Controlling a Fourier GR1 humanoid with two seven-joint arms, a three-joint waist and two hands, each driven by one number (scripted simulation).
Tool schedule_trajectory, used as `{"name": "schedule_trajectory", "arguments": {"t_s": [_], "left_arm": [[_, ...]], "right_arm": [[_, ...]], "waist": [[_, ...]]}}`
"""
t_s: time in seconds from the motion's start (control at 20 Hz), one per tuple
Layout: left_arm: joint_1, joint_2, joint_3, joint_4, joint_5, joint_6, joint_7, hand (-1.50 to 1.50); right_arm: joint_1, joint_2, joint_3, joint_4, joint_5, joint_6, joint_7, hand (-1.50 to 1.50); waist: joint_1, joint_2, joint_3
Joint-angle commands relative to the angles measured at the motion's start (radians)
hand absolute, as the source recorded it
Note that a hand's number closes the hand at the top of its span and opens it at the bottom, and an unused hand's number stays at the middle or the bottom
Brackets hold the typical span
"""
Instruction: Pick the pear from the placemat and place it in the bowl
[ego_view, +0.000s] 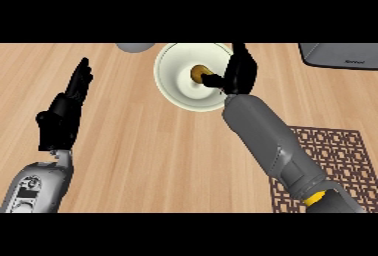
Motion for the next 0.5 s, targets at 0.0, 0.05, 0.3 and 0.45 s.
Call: {"name": "schedule_trajectory", "arguments": {"t_s": [0.0,0.05,0.3,0.45], "left_arm": [[-0.014,-0.011,0.004,0.024,-0.009,0.014,-0.002,0.00],[0.002,0.017,0.028,0.025,0.017,-0.019,-0.023,0.00],[0.071,-0.026,-0.003,-0.036,-0.028,0.037,0.012,0.00],[-0.016,0.013,0.040,0.030,-0.006,-0.004,0.029,0.00]], "right_arm": [[0.031,-0.004,-0.082,-0.036,-0.083,-0.027,-0.195,-1.50],[0.031,0.004,-0.109,-0.031,-0.107,-0.026,-0.222,-1.50],[0.061,-0.017,-0.232,-0.055,-0.225,0.057,-0.390,-1.50],[0.138,0.011,-0.293,-0.083,-0.292,0.095,-0.537,-1.50]], "waist": [[-0.006,0.000,0.000],[-0.007,-0.005,-0.001],[-0.029,-0.022,-0.002],[-0.049,-0.024,-0.002]]}}
